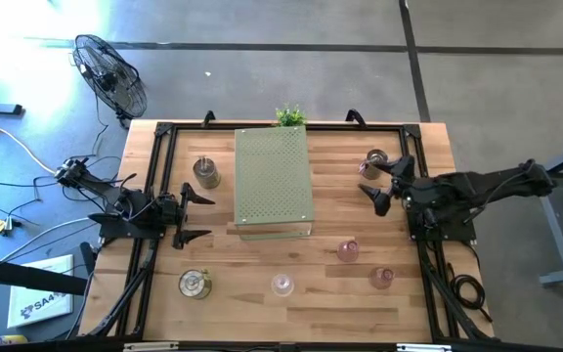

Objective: Pick & Place candle stick holders
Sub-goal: Put the right brown scented candle on the shelf

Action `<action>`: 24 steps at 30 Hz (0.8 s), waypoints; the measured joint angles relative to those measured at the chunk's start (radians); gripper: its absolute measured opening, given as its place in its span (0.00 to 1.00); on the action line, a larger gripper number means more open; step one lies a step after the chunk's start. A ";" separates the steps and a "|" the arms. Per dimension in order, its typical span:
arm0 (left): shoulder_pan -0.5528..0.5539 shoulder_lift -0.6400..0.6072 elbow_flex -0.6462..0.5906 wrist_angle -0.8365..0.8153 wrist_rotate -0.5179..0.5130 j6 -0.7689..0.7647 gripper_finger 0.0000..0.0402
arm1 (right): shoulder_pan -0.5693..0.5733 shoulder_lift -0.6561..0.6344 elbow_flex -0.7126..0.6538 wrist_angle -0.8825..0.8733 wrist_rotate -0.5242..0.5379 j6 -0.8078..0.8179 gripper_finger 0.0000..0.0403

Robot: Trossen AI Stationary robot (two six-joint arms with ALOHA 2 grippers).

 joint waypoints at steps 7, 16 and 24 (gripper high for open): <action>0.000 0.000 0.000 0.000 0.000 0.000 0.97 | -0.044 0.122 0.025 0.043 -0.085 0.003 0.99; 0.000 0.000 0.000 0.000 0.000 0.000 0.97 | -0.053 0.147 0.025 0.231 -0.182 -0.035 0.99; 0.000 0.000 0.000 0.000 0.000 0.000 0.97 | -0.052 0.141 0.025 0.240 -0.212 -0.035 0.99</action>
